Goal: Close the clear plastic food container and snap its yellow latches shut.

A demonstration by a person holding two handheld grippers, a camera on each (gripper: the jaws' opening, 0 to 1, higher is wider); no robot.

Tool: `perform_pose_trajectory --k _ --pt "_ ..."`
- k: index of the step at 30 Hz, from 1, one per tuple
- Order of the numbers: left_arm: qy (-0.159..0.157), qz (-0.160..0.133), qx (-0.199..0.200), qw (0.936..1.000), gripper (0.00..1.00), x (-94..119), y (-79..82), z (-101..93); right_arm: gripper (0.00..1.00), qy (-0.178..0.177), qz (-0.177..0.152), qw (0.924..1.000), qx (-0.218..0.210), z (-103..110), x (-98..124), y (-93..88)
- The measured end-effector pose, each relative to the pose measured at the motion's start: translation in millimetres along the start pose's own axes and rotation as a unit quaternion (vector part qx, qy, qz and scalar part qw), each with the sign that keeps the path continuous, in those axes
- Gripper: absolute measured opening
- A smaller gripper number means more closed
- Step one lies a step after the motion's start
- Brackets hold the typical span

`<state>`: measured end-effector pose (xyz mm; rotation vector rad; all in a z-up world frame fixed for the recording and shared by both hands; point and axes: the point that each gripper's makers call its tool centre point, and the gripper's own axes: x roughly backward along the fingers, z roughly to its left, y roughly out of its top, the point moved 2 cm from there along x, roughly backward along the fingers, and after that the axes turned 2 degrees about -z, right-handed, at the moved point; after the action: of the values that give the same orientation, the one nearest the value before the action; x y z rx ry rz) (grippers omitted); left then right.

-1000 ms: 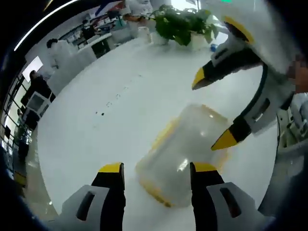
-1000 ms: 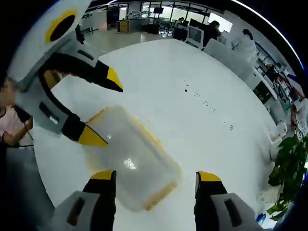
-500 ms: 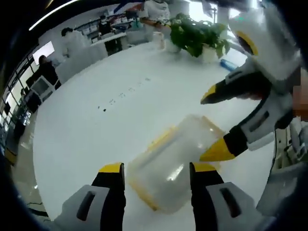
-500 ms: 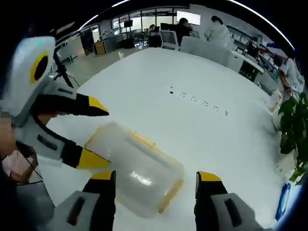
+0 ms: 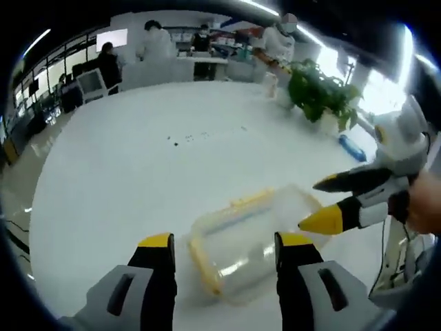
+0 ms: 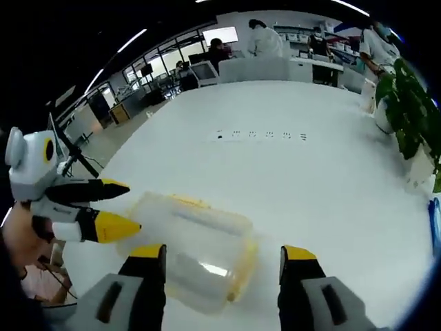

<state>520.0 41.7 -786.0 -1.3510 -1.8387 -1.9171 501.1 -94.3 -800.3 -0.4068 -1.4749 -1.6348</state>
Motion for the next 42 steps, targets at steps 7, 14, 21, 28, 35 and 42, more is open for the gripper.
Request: perform_pose_trajectory --k 7,14,21,28,35,42 --pt "-0.005 0.011 0.075 0.9971 0.56 -2 -11.4 1.3 0.62 0.01 -0.003 0.9995 -0.03 -2 0 0.1" --pt "-0.024 0.024 0.109 0.9935 0.48 -7 -23.7 -1.7 0.52 0.032 0.025 0.9973 -0.061 3 -7 -14.2" --pt "-0.04 0.026 0.127 0.9908 0.46 -8 -26.0 -3.8 0.5 0.043 0.025 0.996 -0.075 7 -8 -14.4" --pt "-0.029 0.029 0.144 0.9888 0.42 -13 -27.0 -8.7 0.47 0.042 0.03 0.9959 -0.074 8 -9 -16.7" --pt "-0.022 0.024 0.144 0.989 0.42 -15 -25.6 -7.4 0.46 0.047 0.012 0.9963 -0.071 12 -6 -9.9" --pt "-0.018 0.018 0.147 0.9889 0.43 -7 -28.6 3.7 0.47 0.05 0.007 0.9967 -0.063 26 -9 -13.2"
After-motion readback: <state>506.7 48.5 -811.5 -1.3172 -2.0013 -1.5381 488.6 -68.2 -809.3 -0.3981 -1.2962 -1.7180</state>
